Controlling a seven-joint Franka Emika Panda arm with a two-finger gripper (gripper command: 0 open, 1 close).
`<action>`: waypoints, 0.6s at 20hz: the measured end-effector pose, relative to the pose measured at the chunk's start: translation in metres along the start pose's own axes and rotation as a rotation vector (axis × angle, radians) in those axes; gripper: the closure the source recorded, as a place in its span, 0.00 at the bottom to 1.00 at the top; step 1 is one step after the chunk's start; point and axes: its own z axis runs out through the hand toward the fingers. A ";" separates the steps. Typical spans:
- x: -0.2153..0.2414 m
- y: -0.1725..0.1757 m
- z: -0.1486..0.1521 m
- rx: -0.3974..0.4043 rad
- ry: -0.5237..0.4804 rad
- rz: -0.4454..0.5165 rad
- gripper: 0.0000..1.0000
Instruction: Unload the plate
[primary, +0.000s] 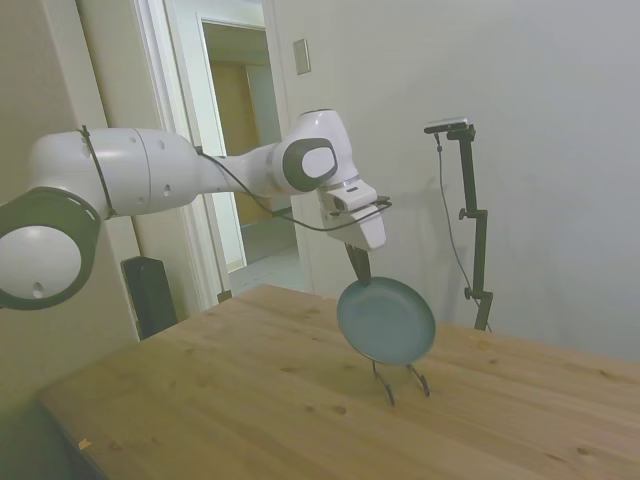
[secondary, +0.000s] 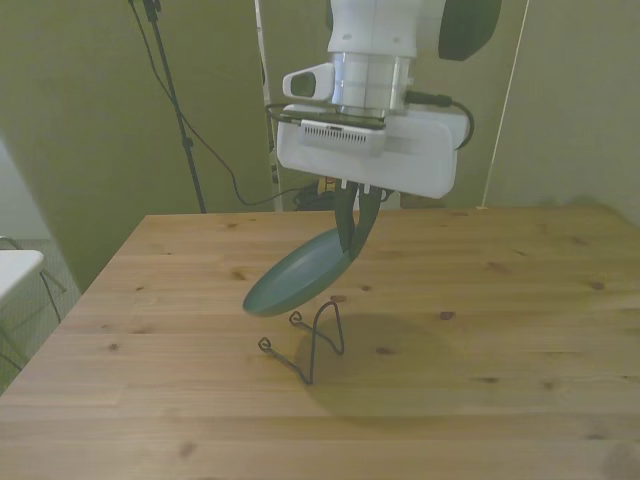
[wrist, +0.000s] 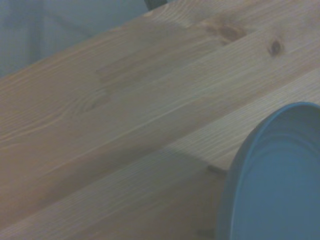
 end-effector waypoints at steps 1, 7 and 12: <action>-0.002 0.000 -0.006 0.011 -0.005 -0.002 1.00; -0.047 -0.015 -0.032 0.056 -0.032 -0.070 1.00; -0.102 -0.021 -0.044 0.066 -0.064 -0.152 1.00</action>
